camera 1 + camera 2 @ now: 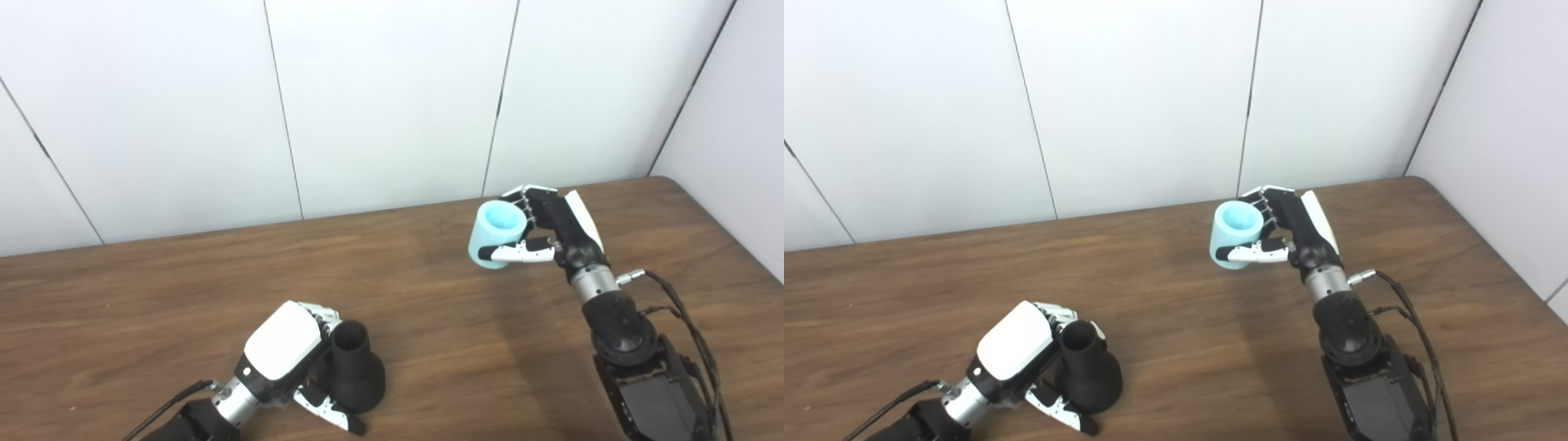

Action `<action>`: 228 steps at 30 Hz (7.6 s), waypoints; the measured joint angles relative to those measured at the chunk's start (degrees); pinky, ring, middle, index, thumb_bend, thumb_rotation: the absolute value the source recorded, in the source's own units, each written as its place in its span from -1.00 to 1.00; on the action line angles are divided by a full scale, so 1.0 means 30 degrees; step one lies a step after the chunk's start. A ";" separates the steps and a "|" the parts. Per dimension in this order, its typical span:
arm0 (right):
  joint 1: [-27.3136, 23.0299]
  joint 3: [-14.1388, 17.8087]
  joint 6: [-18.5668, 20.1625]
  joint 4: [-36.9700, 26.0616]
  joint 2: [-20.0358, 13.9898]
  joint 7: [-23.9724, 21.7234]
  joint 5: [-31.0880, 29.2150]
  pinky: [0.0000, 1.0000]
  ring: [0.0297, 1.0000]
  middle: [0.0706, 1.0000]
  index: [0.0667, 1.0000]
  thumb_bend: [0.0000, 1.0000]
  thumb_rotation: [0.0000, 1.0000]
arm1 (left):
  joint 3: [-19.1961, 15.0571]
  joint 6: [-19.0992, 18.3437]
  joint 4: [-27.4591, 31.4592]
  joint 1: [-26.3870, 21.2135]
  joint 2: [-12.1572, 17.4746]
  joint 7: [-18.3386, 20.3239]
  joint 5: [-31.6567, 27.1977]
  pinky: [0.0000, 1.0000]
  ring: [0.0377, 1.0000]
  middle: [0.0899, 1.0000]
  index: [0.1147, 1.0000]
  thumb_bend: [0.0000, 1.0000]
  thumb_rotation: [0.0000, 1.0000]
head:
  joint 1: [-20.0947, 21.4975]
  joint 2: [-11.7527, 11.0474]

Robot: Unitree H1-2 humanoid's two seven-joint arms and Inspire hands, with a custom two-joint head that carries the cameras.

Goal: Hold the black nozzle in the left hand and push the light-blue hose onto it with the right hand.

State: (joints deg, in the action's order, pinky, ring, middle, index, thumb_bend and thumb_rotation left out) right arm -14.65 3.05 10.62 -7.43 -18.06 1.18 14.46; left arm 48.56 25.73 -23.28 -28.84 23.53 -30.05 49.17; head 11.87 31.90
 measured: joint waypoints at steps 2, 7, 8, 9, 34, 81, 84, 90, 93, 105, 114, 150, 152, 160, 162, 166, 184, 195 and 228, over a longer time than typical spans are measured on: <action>0.0085 -0.0265 0.0371 -0.0826 0.0025 -0.0377 0.0076 -0.12 -0.01 -0.08 -0.12 0.04 -1.00 | -0.0001 0.0000 -0.0020 -0.0004 -0.0007 0.0020 0.0001 -0.30 -0.17 -0.13 -0.17 0.04 -1.00 | -0.0058 0.0029; 0.0086 -0.0839 0.1249 -0.3030 0.0395 -0.1195 0.0015 -0.11 -0.02 -0.09 -0.12 0.04 -1.00 | -0.0022 0.0000 -0.0050 -0.0014 -0.0035 0.0322 -0.0051 -0.28 -0.15 -0.12 -0.17 0.04 -1.00 | -0.0175 0.0088; 0.0087 -0.0916 0.1426 -0.3376 0.0528 -0.1346 -0.0057 -0.11 -0.02 -0.09 -0.12 0.04 -1.00 | -0.0041 -0.0001 -0.0050 -0.0015 -0.0044 0.0414 -0.0081 -0.28 -0.14 -0.12 -0.17 0.04 -1.00 | -0.0292 0.0146; 0.0086 -0.0995 0.1578 -0.3660 0.0666 -0.1514 -0.0146 -0.11 -0.02 -0.09 -0.12 0.04 -1.00 | -0.0060 -0.0001 -0.0051 -0.0014 -0.0053 0.0475 -0.0101 -0.28 -0.13 -0.12 -0.17 0.04 -1.00 | -0.0409 0.0146; 0.0092 -0.2931 0.5237 -0.7472 0.2549 -0.3815 -0.1247 -0.19 -0.06 -0.08 -0.13 0.04 -1.00 | -0.0147 0.0009 -0.0575 -0.0234 -0.0421 0.0758 -0.0316 -0.28 -0.16 -0.11 -0.18 0.04 -1.00 | -0.1494 0.0615; 0.0666 -0.4868 0.2698 -0.5949 0.3068 -0.3835 -0.0304 -0.82 -0.75 -0.22 0.01 0.02 -1.00 | -0.0122 0.0008 -0.1051 -0.0464 -0.0530 0.2051 -0.2317 -0.55 -0.47 -0.31 -0.08 0.03 -1.00 | -0.2314 0.0264; 0.0665 -0.5017 0.1881 -0.5674 0.3070 -0.3727 0.0150 -0.81 -0.73 -0.24 0.01 0.02 -1.00 | -0.0083 0.0008 -0.1151 -0.0503 -0.0555 0.1983 -0.2315 -0.57 -0.49 -0.29 -0.10 0.03 -1.00 | -0.2373 0.0176; 0.0663 -0.5215 -0.0051 -0.4696 0.3120 -0.3324 0.0686 -0.79 -0.71 -0.14 -0.10 0.04 -1.00 | 0.0010 0.0008 -0.1310 -0.0603 -0.0611 0.1875 -0.2299 -0.66 -0.60 -0.16 -0.16 0.05 -1.00 | -0.2490 0.0029; 0.0662 -0.5395 -0.1212 -0.4371 0.3113 -0.3103 0.1189 -0.79 -0.70 -0.14 -0.10 0.04 -1.00 | 0.0024 0.0008 -0.1322 -0.0615 -0.0616 0.1875 -0.2297 -0.67 -0.62 -0.16 -0.17 0.05 -1.00 | -0.2490 0.0029; 0.0662 -0.5629 -0.4902 -0.3056 0.3171 -0.2394 0.3019 -0.77 -0.66 -0.15 -0.04 0.04 -1.00 | 0.0020 0.0006 -0.1353 -0.0656 -0.0664 0.1878 -0.2178 -0.63 -0.57 -0.17 -0.16 0.04 -1.00 | -0.2549 -0.0234; 0.0662 -0.5628 -0.6058 -0.2633 0.3228 -0.2126 0.3731 -0.73 -0.61 -0.19 0.00 0.03 -1.00 | 0.0014 0.0004 -0.1354 -0.0660 -0.0669 0.1812 -0.2168 -0.67 -0.61 -0.16 -0.17 0.05 -1.00 | -0.2520 -0.0234; -0.0269 -0.5432 0.0356 -0.4204 0.3628 -0.4928 0.2772 -0.92 -0.89 -0.78 -0.10 0.01 -0.76 | 0.0026 -0.0038 -0.1381 -0.0675 -0.0693 0.1785 -0.2096 -0.66 -0.60 -0.17 -0.16 0.04 -1.00 | -0.2520 -0.0146; -0.0271 -0.5407 0.0669 -0.4219 0.3630 -0.4964 0.2634 -0.92 -0.89 -0.78 -0.10 0.01 -0.75 | 0.0026 -0.0037 -0.1381 -0.0675 -0.0694 0.1788 -0.2086 -0.67 -0.62 -0.16 -0.17 0.05 -1.00 | -0.2520 -0.0088; -0.0272 -0.5128 0.1894 -0.4233 0.3776 -0.5049 0.1636 -0.87 -0.81 -0.58 -0.10 0.01 -0.75 | 0.0025 -0.0038 -0.1374 -0.0678 -0.0699 0.1801 -0.2070 -0.65 -0.60 -0.16 -0.17 0.05 -1.00 | -0.2490 0.0000; -0.0271 -0.5051 0.2156 -0.4234 0.3821 -0.5064 0.1360 -0.85 -0.76 -0.49 -0.10 0.00 -0.75 | 0.0025 -0.0038 -0.1374 -0.0678 -0.0699 0.1799 -0.2067 -0.64 -0.58 -0.16 -0.17 0.05 -1.00 | -0.2490 0.0000; -0.0262 -0.4980 0.2474 -0.4229 0.3878 -0.5065 0.1030 -0.82 -0.74 -0.49 -0.10 0.00 -0.75 | 0.0026 -0.0037 -0.1374 -0.0681 -0.0702 0.1794 -0.2068 -0.67 -0.62 -0.16 -0.17 0.05 -1.00 | -0.2490 0.0029; -0.0056 -0.5060 0.2033 -0.4229 0.3782 -0.4828 0.1008 -0.87 -0.82 -0.59 -0.09 0.01 -0.74 | 0.0044 -0.0033 -0.1370 -0.0687 -0.0702 0.1834 -0.2081 -0.67 -0.62 -0.16 -0.17 0.05 -1.00 | -0.2520 -0.0029; 0.0063 -0.5251 0.0315 -0.4028 0.3483 -0.4596 0.1888 -0.79 -0.65 -0.28 -0.09 0.00 -0.74 | 0.0071 -0.0030 -0.1376 -0.0695 -0.0702 0.1810 -0.2080 -0.69 -0.64 -0.16 -0.17 0.05 -1.00 | -0.2549 -0.0059; 0.0503 -0.5382 -0.0053 -0.3891 0.3295 -0.4243 0.3250 0.24 0.42 0.43 0.43 0.69 -0.21 | 0.0103 -0.0035 -0.1373 -0.0712 -0.0702 0.1867 -0.2148 -0.66 -0.62 -0.16 -0.17 0.05 -1.00 | -0.2578 -0.0029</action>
State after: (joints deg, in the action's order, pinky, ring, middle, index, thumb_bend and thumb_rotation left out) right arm -13.14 -13.10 10.47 -19.10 -8.18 -11.55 24.21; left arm 48.87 25.62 -27.40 -30.98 21.42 -24.45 42.72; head 4.13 31.82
